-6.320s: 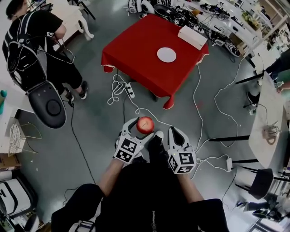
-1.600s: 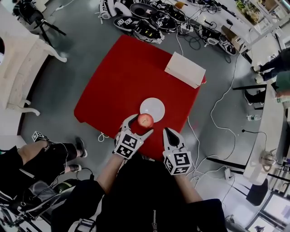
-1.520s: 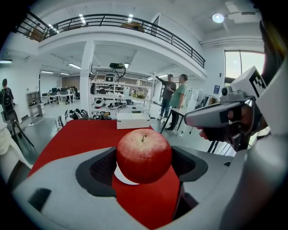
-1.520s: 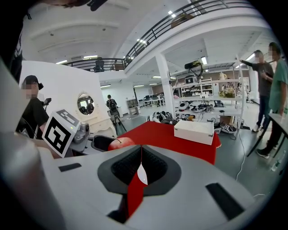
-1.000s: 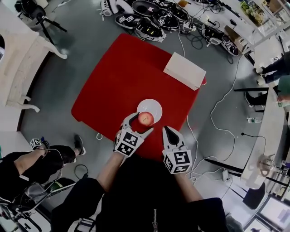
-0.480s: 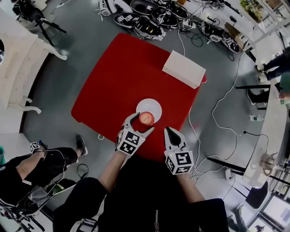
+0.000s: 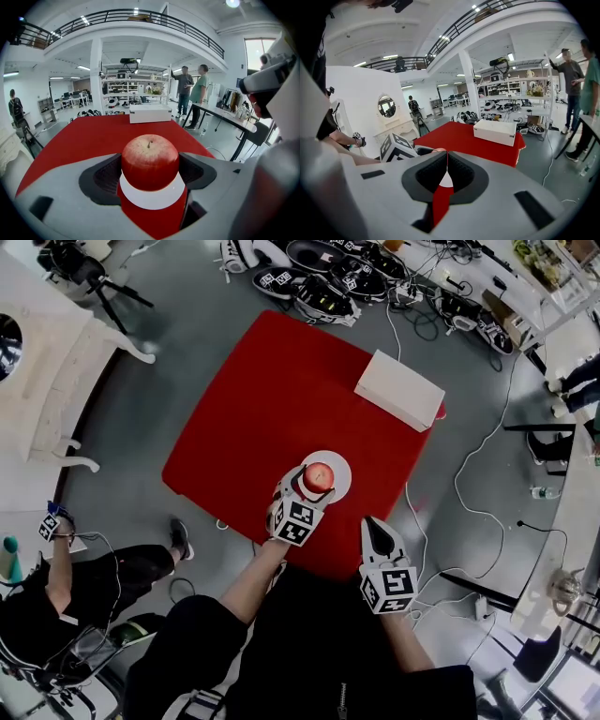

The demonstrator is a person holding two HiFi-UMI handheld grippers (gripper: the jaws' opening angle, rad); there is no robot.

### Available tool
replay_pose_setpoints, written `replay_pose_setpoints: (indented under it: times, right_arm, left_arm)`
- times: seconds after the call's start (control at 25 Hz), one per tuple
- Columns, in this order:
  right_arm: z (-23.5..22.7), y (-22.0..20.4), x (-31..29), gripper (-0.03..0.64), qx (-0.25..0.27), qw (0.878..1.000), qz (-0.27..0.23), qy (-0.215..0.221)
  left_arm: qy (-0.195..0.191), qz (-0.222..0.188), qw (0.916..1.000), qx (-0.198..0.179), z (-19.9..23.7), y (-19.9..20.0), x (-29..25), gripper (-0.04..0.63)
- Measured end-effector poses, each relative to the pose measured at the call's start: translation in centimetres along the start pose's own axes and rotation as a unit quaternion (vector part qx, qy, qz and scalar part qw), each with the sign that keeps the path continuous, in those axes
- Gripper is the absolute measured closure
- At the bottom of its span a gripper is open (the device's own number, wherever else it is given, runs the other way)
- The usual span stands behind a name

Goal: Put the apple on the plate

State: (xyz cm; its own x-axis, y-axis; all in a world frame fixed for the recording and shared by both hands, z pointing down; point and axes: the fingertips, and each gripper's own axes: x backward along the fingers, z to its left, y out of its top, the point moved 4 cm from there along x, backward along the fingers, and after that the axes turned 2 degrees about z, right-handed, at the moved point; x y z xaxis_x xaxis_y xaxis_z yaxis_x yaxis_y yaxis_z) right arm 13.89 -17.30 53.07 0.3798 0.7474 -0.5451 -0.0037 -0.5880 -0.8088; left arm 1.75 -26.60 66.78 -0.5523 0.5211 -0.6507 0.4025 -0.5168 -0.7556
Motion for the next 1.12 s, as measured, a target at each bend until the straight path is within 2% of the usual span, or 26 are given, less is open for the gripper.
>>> replay_pose_setpoints:
  times: [0.16,0.52,0.8,1.12]
  right_arm:
    - [-0.5,-0.1,-0.1,0.604,-0.006,1.0,0.005,-0.006]
    - [-1.5,0.0,0.1,0.604,-0.011,1.0,0.012,-0.015]
    - [-2.3,-0.3,0.7,0.604,-0.014,1.0,0.013,-0.022]
    - [-2.3,-0.7,0.9,0.604,-0.014,1.0,0.01,-0.019]
  left_arm:
    - [0.01,-0.006,0.9999,-0.01,0.6,-0.4,-1.6,0.212]
    - [-0.002,0.022,0.9994,-0.025,-0.2,-1.5,-4.7,0.212]
    - [0.0,0.012,0.9996,-0.024,-0.5,-1.6,-5.3,0.212]
    - [-0.01,0.024,0.9992,-0.031,-0.8,-2.5,-5.3,0.21]
